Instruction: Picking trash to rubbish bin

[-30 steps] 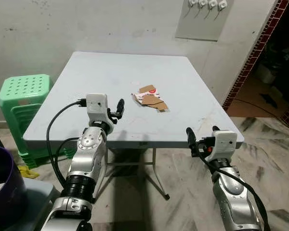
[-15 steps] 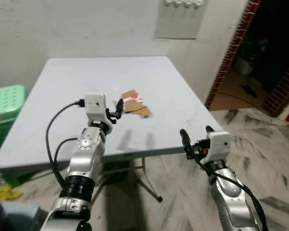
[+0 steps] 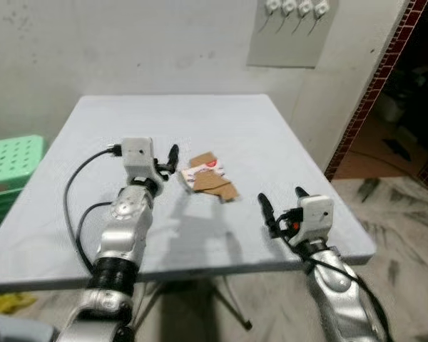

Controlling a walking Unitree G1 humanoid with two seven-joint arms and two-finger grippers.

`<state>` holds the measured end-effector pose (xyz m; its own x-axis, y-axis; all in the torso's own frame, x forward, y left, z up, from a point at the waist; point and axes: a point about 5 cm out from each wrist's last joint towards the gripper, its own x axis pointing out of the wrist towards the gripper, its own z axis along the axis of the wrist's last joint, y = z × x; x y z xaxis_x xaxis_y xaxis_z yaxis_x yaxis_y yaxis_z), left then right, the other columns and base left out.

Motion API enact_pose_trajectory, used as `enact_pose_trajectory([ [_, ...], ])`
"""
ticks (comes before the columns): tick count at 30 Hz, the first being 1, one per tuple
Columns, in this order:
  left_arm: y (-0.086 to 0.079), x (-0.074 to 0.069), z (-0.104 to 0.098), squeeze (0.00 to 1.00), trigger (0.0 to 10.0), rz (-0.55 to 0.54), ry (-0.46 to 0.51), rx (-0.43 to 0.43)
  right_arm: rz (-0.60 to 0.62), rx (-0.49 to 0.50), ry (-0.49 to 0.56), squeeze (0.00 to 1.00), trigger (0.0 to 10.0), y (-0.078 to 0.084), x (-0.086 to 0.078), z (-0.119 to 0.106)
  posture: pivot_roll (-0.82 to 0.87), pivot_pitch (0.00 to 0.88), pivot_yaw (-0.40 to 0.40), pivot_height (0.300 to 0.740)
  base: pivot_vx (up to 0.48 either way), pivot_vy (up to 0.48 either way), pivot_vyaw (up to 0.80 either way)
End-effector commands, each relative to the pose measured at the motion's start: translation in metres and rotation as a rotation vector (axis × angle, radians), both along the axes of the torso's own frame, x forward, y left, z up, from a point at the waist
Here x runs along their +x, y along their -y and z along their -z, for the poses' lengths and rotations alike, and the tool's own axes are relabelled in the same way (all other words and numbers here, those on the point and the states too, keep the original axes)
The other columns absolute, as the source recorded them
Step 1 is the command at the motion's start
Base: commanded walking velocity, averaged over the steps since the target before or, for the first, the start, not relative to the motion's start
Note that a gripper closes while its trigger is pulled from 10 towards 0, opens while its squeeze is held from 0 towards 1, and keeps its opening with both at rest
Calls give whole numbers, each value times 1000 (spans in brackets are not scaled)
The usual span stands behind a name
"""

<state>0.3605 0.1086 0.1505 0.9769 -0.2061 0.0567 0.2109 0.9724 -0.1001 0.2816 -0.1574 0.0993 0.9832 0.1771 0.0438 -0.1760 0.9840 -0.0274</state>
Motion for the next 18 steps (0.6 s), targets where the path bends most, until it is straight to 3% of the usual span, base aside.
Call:
enact_pose_trajectory([
  [1,-7,1,-3,0,10000,-20,11,31,-19,9,16,0,10000,-6,2,-5,-110,0,-51,740,0,0,0],
  [18,0,-7,0,0,10000,105,33,126,-1,3,-12,0,10000,-1,2,-3,-103,0,-49,740,0,0,0],
])
